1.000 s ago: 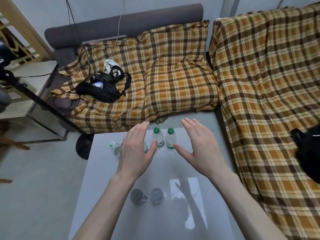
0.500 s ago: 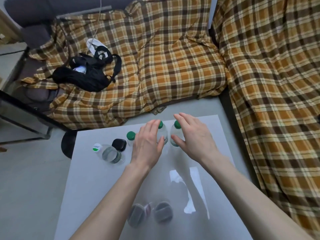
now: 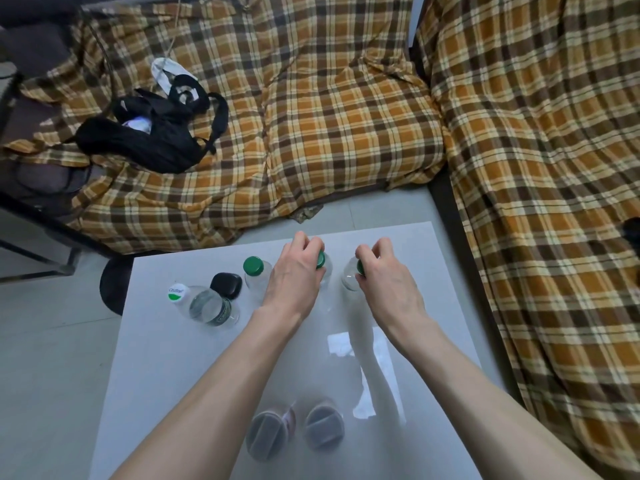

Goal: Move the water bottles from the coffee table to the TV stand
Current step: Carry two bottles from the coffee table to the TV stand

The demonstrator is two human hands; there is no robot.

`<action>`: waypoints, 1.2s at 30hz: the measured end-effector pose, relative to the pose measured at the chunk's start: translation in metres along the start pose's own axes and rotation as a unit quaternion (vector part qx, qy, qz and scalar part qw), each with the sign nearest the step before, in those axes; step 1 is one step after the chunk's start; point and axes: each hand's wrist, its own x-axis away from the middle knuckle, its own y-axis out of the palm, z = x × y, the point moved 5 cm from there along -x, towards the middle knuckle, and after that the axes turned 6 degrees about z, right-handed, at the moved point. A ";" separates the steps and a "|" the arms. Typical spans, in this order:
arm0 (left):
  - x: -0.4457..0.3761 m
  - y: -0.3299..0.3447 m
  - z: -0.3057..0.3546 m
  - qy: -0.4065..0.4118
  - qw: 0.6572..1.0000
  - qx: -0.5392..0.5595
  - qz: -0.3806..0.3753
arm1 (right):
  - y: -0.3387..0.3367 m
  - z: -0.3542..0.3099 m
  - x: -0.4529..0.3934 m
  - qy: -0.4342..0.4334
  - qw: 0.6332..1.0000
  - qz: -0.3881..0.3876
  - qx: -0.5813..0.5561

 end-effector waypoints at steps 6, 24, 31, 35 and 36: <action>0.028 -0.016 0.006 -0.002 1.000 0.024 0.008 | -0.047 0.005 0.028 -0.052 0.996 0.069 -0.020; 0.252 -0.231 0.092 -0.106 0.983 0.061 0.135 | -0.246 -0.078 0.184 -0.216 0.970 0.103 -0.052; 0.379 -0.293 0.069 -0.199 0.960 -0.041 0.192 | -0.242 -0.149 0.242 -0.312 0.949 0.039 -0.026; 0.457 -0.316 0.040 -0.277 0.935 -0.063 0.215 | -0.232 -0.216 0.281 -0.396 0.918 -0.006 -0.019; 0.479 -0.322 0.032 -0.297 0.926 -0.065 0.223 | -0.229 -0.236 0.294 -0.421 0.907 -0.009 -0.015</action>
